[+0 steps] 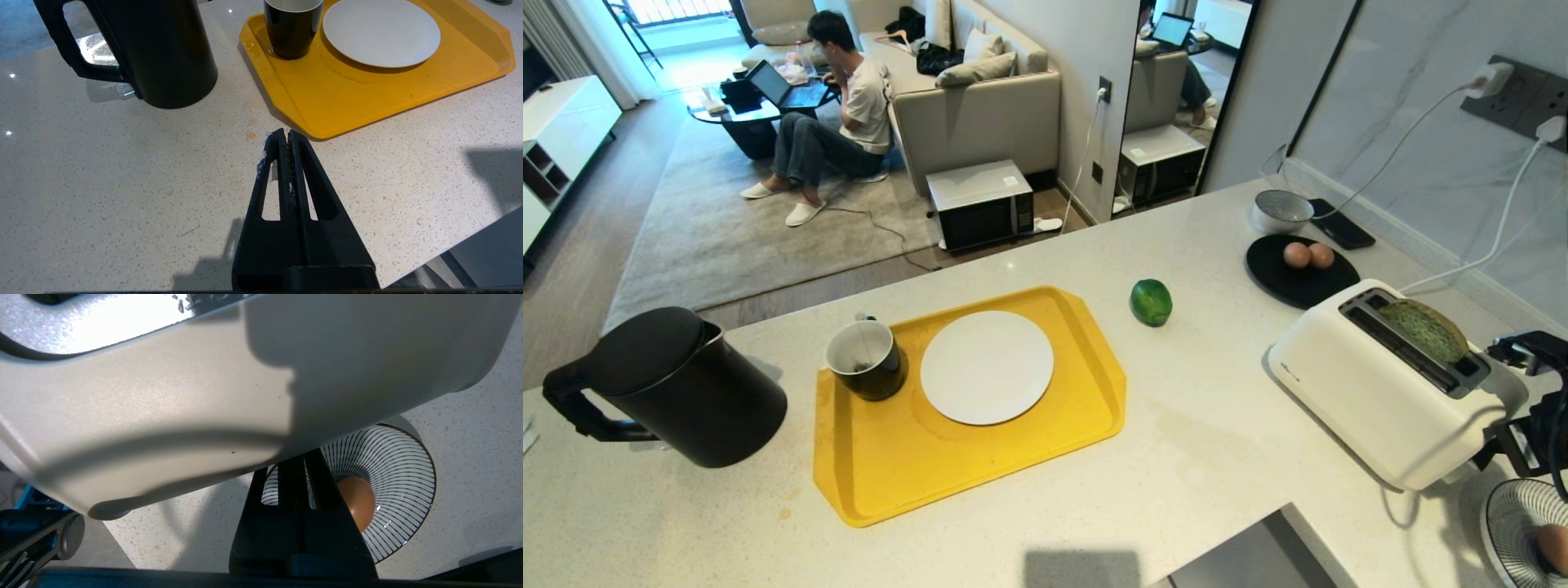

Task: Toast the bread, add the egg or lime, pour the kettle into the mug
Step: Use a bread toaster

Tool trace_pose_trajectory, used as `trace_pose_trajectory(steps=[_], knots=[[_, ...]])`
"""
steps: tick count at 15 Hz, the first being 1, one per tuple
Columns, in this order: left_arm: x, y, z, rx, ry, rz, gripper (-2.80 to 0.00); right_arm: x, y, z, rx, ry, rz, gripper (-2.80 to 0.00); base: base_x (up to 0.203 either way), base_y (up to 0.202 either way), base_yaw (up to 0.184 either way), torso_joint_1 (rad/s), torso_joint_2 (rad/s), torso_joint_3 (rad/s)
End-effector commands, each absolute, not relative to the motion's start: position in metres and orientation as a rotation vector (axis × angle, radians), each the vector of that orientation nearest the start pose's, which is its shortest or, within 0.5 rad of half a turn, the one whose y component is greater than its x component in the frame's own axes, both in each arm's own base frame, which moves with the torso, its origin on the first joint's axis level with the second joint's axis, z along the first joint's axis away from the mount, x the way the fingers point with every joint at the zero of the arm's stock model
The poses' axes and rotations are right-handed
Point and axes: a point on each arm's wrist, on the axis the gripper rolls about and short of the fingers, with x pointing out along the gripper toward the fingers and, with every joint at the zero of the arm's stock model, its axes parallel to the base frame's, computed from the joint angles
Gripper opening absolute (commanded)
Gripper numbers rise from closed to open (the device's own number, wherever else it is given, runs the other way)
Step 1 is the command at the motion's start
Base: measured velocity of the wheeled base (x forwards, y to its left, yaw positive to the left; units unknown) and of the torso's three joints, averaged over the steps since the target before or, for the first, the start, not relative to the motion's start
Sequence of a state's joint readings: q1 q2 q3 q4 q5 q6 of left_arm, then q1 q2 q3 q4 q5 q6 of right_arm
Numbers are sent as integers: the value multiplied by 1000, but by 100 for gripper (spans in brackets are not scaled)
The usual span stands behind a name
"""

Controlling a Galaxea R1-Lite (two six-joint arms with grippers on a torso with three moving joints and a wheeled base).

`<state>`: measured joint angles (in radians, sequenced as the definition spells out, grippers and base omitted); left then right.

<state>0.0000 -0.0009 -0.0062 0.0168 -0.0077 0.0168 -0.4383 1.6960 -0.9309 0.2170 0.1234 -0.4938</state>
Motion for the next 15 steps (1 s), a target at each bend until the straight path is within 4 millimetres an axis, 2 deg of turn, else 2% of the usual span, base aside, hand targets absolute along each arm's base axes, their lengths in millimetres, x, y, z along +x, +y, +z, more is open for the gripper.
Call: trace_pose_trajectory(steps=[1, 15], knots=[[-23, 0, 75, 17, 9, -8, -280, 249, -114, 143, -178, 998, -43, -280, 0, 0, 0, 0, 0, 0], [-23, 0, 75, 17, 9, -8, -280, 249, -114, 145, -182, 993, -46, -280, 0, 0, 0, 0, 0, 0]])
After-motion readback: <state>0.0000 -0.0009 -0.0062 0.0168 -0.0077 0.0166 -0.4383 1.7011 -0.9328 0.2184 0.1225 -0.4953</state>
